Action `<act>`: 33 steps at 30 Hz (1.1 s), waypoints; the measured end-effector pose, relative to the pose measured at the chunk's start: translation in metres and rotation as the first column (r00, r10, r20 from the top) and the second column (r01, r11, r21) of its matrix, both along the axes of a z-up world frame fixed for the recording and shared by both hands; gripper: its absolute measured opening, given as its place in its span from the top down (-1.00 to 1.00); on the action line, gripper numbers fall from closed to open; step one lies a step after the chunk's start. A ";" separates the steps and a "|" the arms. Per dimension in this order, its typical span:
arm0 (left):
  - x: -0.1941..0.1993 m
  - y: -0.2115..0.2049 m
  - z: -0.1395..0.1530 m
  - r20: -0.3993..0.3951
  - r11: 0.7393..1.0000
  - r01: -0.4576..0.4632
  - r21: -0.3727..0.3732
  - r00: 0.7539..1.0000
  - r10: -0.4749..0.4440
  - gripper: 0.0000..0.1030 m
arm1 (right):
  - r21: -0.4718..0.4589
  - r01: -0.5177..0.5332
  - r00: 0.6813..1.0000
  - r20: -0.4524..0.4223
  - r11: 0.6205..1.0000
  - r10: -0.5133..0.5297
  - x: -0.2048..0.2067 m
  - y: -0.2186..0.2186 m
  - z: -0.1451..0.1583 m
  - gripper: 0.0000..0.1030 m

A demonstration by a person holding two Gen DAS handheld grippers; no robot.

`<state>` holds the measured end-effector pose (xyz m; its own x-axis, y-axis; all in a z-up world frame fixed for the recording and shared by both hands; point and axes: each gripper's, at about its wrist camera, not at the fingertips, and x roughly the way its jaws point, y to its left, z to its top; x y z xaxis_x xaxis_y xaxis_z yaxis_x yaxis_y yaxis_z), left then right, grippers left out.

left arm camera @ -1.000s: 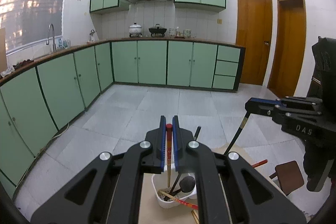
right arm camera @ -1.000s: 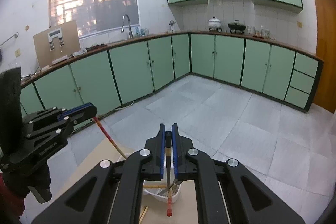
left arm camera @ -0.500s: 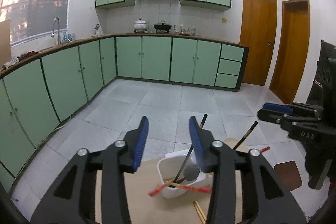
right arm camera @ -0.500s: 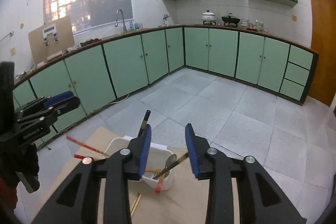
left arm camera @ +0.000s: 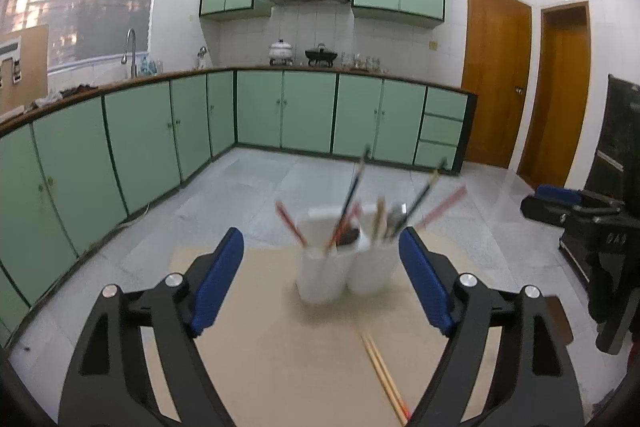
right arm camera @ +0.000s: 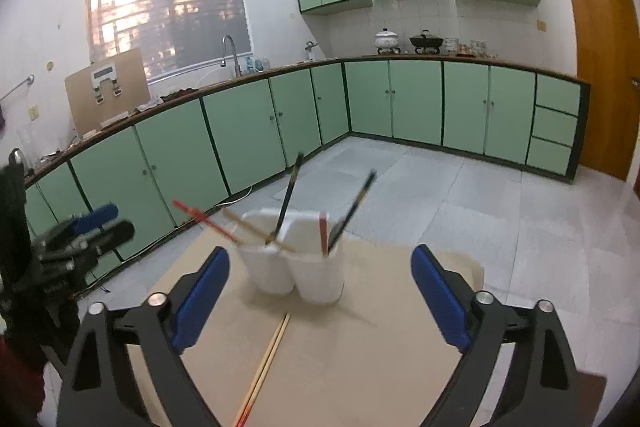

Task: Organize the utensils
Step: 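Move both open tools back down to the remaining chopsticks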

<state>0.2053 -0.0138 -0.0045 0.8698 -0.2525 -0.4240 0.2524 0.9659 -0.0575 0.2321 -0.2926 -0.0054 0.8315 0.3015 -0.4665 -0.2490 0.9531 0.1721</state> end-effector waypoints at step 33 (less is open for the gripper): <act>-0.080 0.030 -0.167 -0.330 0.990 -0.106 0.095 0.935 0.132 -0.73 | -0.044 0.082 0.954 -0.287 0.996 -0.091 -0.109 0.053 -0.174 -0.88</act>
<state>0.1253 0.0161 -0.1714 0.6964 -0.1126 -0.7088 0.1137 0.9925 -0.0459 0.1229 -0.2394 -0.1799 0.6823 0.2161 -0.6984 -0.1095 0.9747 0.1946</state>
